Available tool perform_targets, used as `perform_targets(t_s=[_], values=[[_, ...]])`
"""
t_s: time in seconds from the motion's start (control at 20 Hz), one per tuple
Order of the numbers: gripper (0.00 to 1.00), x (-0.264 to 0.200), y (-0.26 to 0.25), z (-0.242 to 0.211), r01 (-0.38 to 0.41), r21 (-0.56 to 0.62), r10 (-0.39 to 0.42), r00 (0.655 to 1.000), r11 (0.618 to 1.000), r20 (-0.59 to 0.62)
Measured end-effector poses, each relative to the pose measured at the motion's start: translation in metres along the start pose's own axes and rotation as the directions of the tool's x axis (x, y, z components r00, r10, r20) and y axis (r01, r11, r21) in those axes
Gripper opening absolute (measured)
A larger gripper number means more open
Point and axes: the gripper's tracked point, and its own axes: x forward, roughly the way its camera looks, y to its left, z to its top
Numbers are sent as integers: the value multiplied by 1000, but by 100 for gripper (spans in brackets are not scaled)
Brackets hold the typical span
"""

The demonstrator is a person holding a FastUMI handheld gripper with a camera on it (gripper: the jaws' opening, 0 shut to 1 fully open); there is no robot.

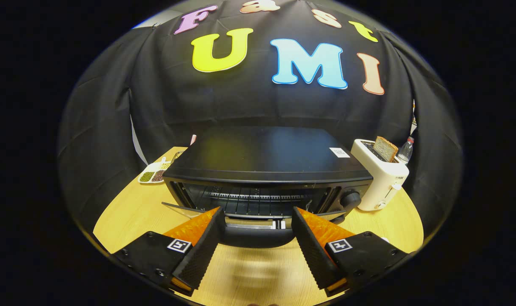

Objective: Open the toaster oven, put the food inside, and close the toaster oven door.

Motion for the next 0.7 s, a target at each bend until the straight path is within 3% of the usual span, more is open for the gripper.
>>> perform_targets(t_s=[0.7], values=[[98, -23, 0, -77, -25, -88, 11, 989, 996, -150]])
